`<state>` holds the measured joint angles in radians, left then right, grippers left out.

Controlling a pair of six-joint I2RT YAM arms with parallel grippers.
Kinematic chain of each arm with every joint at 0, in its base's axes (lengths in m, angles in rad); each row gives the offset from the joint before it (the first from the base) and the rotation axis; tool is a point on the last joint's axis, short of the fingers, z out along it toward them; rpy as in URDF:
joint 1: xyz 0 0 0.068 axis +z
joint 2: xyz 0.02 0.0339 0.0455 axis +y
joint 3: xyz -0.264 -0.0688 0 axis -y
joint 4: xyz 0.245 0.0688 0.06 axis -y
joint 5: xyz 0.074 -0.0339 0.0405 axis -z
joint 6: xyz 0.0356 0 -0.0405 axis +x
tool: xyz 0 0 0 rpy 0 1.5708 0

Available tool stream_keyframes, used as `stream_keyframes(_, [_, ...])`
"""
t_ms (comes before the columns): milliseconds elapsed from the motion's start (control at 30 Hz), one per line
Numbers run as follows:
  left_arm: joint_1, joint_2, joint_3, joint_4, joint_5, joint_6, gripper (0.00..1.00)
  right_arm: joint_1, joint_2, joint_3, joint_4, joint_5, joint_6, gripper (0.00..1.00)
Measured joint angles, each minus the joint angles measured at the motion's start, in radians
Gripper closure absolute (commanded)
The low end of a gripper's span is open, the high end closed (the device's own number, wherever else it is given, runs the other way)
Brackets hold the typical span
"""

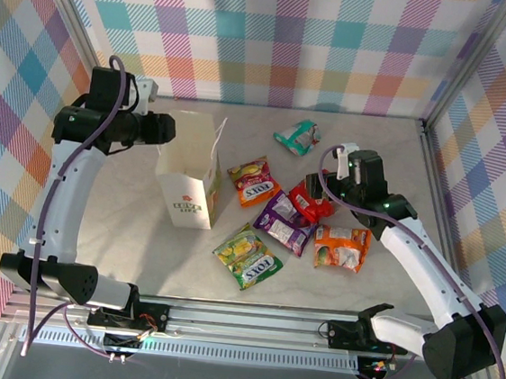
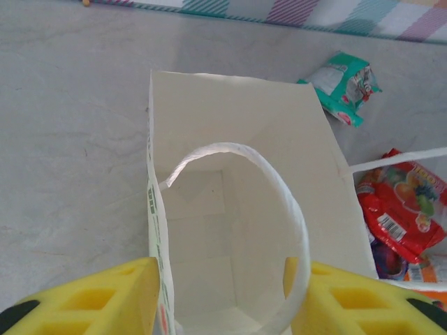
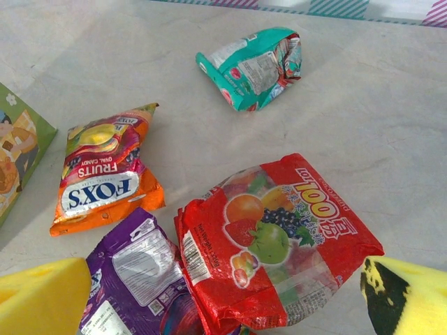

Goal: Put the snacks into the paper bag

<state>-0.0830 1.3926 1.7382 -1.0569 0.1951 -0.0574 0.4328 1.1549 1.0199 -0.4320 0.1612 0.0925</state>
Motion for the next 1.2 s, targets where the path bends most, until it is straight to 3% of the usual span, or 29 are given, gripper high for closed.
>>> stream_keyframes(167, [0.001, 0.042, 0.001, 0.003, 0.007, -0.01, 0.55, 0.0, -0.009, 0.0, -0.005, 0.002, -0.001, 0.01])
stream_keyframes(333, [0.006, 0.071, 0.016, -0.008, 0.003, -0.032, 0.74, 0.0, -0.01, 0.0, -0.011, 0.011, -0.001, 0.01])
stream_keyframes(600, [0.074, 0.064, 0.006, 0.018, 0.077, -0.078, 0.81, 0.0, -0.01, 0.0, -0.012, 0.011, -0.001, 0.01])
stream_keyframes(867, [0.161, 0.025, -0.122, 0.059, 0.164, -0.138, 0.83, 0.0, -0.007, 0.0, -0.012, 0.01, -0.001, 0.01])
stream_keyframes(1200, [0.203, -0.019, -0.195, 0.07, 0.19, -0.152, 0.83, 0.0, 0.031, 0.002, -0.029, 0.006, 0.002, 0.01])
